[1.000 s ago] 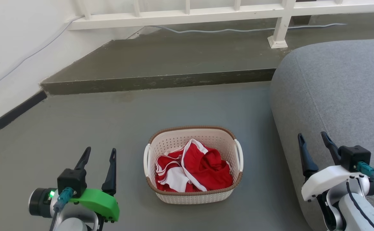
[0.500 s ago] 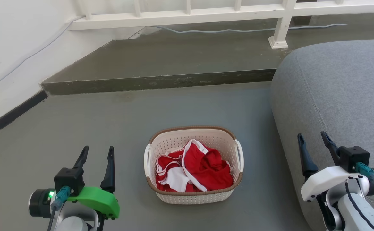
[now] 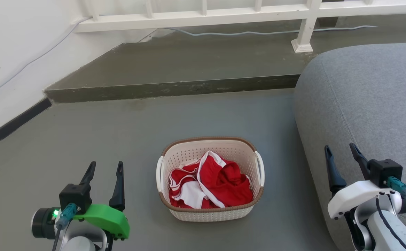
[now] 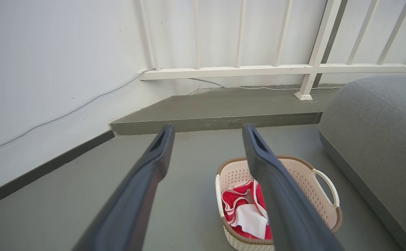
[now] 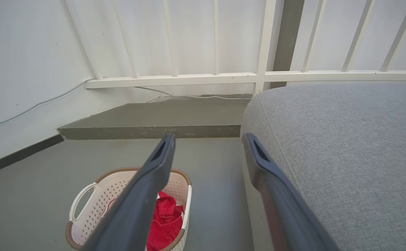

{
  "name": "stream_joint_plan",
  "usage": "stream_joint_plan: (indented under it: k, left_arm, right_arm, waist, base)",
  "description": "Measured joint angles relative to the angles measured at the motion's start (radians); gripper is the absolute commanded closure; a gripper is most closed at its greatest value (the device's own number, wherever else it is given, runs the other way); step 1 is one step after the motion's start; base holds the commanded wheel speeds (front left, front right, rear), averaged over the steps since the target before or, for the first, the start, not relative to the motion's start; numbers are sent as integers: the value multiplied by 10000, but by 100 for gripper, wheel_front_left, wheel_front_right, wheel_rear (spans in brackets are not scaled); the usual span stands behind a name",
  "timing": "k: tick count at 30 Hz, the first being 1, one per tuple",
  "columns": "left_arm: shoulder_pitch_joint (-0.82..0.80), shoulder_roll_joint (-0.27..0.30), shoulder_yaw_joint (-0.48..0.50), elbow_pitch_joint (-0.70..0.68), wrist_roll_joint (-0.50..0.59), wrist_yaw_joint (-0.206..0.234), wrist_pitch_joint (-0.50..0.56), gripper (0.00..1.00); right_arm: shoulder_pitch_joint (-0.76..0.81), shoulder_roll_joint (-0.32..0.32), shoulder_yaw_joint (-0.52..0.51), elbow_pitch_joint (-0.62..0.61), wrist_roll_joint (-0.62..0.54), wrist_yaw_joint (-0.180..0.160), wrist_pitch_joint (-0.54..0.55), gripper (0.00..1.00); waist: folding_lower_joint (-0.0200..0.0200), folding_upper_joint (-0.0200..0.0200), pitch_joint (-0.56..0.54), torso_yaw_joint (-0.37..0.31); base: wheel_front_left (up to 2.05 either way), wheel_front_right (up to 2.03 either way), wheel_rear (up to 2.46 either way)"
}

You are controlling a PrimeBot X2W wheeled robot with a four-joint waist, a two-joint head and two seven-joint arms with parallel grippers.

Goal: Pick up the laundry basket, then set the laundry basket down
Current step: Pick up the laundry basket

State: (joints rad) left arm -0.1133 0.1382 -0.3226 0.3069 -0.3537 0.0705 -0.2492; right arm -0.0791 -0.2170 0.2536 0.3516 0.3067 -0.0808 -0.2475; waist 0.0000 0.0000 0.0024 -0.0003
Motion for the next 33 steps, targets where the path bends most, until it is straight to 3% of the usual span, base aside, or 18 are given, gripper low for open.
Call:
stream_joint_plan:
  k: [16, 33]
  left_arm:
    - [-144, -184, 10, -27, 0, -88, -25, 0]
    - [-1126, -370, -75, -211, 0, -180, -27, 0]
  right_arm:
    - [-13, 33, -59, 25, -44, 104, 0, 0]
    - [-884, 2, -75, -134, -109, 270, -2, 0]
  waist:
    - [0, 0, 474, 41]
    - [1, 0, 2339, 188]
  base:
    - [0, 0, 0]
    - [0, 0, 0]
